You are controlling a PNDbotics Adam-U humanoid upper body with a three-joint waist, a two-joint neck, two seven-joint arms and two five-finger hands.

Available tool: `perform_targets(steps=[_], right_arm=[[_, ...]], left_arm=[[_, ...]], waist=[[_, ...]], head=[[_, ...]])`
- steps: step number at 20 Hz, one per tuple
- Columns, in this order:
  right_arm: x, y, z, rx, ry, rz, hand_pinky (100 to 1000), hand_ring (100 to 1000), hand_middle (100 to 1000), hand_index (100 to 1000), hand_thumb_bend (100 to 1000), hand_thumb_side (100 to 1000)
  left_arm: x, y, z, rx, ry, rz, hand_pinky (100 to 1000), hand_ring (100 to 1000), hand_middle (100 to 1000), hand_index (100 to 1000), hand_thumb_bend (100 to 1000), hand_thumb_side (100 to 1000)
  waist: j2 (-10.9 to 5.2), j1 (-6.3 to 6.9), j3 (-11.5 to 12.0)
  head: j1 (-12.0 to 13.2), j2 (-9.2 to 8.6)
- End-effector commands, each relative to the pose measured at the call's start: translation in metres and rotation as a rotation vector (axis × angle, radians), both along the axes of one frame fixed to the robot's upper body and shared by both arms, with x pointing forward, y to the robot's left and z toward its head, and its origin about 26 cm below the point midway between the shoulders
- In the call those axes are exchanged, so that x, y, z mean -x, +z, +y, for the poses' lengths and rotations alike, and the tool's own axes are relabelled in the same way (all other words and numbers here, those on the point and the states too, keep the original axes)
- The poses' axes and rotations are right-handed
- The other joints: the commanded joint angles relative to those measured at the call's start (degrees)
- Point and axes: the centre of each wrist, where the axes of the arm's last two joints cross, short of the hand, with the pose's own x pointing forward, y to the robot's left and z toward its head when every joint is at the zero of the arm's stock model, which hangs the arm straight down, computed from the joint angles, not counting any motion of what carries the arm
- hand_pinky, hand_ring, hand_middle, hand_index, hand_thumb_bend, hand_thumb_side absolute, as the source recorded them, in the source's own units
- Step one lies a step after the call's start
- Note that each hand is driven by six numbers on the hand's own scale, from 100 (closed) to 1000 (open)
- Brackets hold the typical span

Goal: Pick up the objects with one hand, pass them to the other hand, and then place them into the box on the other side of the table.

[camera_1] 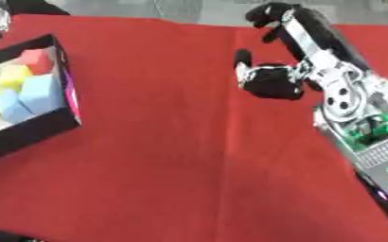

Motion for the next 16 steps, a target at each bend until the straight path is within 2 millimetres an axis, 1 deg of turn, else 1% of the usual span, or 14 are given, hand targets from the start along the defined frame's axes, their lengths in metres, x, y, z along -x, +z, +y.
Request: perform_targets(steps=[1, 3, 5, 7, 10, 13, 16], right_arm=[[0.001, 0.015, -0.017, -0.003, -0.048, -0.041, 931, 813, 793, 827, 100, 100], [-0.001, 0.019, -0.029, -0.006, -0.080, -0.044, 931, 818, 797, 827, 100, 113], [-0.002, 0.023, -0.041, -0.008, -0.102, -0.039, 931, 822, 804, 828, 100, 137], [-0.003, 0.028, -0.054, -0.012, -0.128, -0.030, 930, 826, 809, 828, 100, 173], [-0.008, 0.036, -0.074, -0.021, -0.161, -0.016, 932, 839, 822, 835, 100, 192], [-0.019, 0.042, -0.093, -0.007, -0.166, 0.011, 939, 854, 831, 839, 100, 213], [-0.037, 0.047, -0.118, 0.034, -0.185, 0.077, 960, 896, 844, 862, 100, 239]], left_arm=[[0.005, 0.003, -0.002, 0.170, -0.101, -0.096, 817, 727, 675, 797, 100, 786], [0.006, -0.003, -0.002, 0.258, -0.128, -0.118, 816, 721, 670, 794, 100, 797], [0.007, -0.008, -0.002, 0.316, -0.129, -0.132, 811, 703, 645, 793, 100, 798], [0.009, -0.014, -0.001, 0.345, -0.118, -0.136, 810, 701, 644, 791, 100, 805], [0.011, -0.020, -0.003, 0.368, -0.113, -0.139, 809, 699, 642, 786, 100, 802], [0.014, -0.024, -0.006, 0.384, -0.116, -0.140, 808, 696, 635, 812, 100, 812], [0.015, -0.026, -0.008, 0.396, -0.126, -0.141, 809, 698, 633, 799, 100, 806]], waist=[[-1.80, -0.93, -0.15], [-1.66, -1.12, -0.20], [-1.51, -1.28, -0.15], [-1.31, -1.44, -0.13], [-1.03, -1.72, 0.03], [-0.76, -2.01, 0.14], [-0.47, -2.03, 0.42]], head=[[-1.51, -0.67], [-2.11, -0.81], [-2.43, -1.04], [-2.66, -1.33], [-3.04, -1.64], [-3.51, -1.73], [-4.19, -1.84]])
